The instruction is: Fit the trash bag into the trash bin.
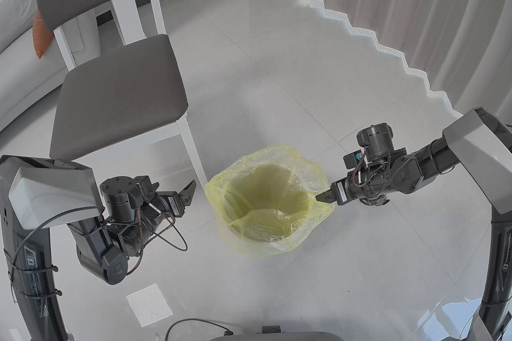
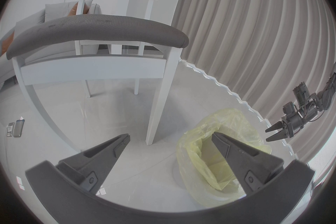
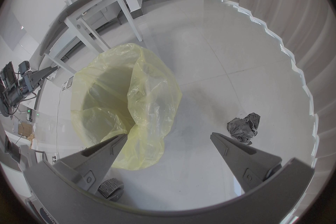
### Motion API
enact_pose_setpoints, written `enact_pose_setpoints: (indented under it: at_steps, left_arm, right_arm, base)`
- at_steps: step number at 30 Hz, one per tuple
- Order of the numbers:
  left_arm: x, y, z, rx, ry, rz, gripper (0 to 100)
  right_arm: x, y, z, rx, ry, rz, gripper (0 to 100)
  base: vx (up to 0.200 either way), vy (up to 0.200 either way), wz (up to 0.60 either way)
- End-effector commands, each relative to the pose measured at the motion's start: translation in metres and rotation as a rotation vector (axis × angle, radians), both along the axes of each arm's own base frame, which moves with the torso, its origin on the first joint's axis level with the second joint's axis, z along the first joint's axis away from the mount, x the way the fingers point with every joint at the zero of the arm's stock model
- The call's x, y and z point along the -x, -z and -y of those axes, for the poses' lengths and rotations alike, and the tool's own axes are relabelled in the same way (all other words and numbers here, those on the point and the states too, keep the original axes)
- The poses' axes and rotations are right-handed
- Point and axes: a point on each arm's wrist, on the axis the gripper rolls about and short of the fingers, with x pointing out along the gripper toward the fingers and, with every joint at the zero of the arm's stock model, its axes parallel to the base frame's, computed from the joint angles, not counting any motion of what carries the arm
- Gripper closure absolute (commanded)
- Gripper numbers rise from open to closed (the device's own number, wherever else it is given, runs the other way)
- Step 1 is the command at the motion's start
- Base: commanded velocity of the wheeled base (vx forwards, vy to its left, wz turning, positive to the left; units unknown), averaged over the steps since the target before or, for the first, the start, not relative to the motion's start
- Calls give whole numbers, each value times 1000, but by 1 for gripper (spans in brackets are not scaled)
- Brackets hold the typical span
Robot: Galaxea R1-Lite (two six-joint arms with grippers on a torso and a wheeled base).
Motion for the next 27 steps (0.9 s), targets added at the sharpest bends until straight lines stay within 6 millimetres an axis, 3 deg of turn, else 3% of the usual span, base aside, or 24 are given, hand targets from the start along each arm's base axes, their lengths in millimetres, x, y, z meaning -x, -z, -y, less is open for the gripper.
enact_pose_setpoints:
  at_steps: [1, 8, 9, 19, 27]
  left_arm:
    - [3, 3, -1, -3, -3, -12, 0]
    - [8, 4, -3, -4, -4, -3, 0]
    - [8, 4, -4, -10, -5, -3, 0]
    - [7, 13, -3, -16, -4, -23, 0]
    - [8, 16, -3, -19, -11, -32, 0]
  right_arm:
    - [0, 17, -12, 10, -26, -26, 0]
    - [-4, 32, -16, 16, -34, -37, 0]
    - [-5, 34, -16, 14, -32, -32, 100]
    - [-5, 30, -11, 8, -21, -22, 100]
    - [-13, 57, -19, 18, -33, -53, 100]
  base:
    - [0, 0, 0]
    - [0, 0, 0]
    - [0, 0, 0]
    - [0, 0, 0]
    - [0, 0, 0]
